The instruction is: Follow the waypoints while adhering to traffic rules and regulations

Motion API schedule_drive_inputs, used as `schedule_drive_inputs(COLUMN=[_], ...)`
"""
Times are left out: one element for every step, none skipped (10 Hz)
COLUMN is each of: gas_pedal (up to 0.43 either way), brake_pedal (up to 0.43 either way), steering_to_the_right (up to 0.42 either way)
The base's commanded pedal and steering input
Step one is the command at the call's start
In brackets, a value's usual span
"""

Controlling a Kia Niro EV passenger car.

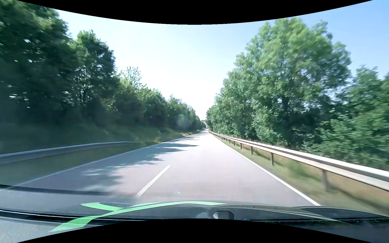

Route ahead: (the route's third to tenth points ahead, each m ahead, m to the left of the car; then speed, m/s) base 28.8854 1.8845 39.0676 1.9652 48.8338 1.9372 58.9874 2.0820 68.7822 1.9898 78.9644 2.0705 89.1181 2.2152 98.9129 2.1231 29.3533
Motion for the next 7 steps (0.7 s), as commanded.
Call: schedule_drive_inputs(gas_pedal=[0.169, 0.157, 0.15, 0.15, 0.15, 0.15, 0.15], brake_pedal=[0.0, 0.0, 0.0, 0.0, 0.0, 0.0, 0.0], steering_to_the_right=[0.0, 0.0, 0.0, -0.001, -0.001, -0.002, -0.002])
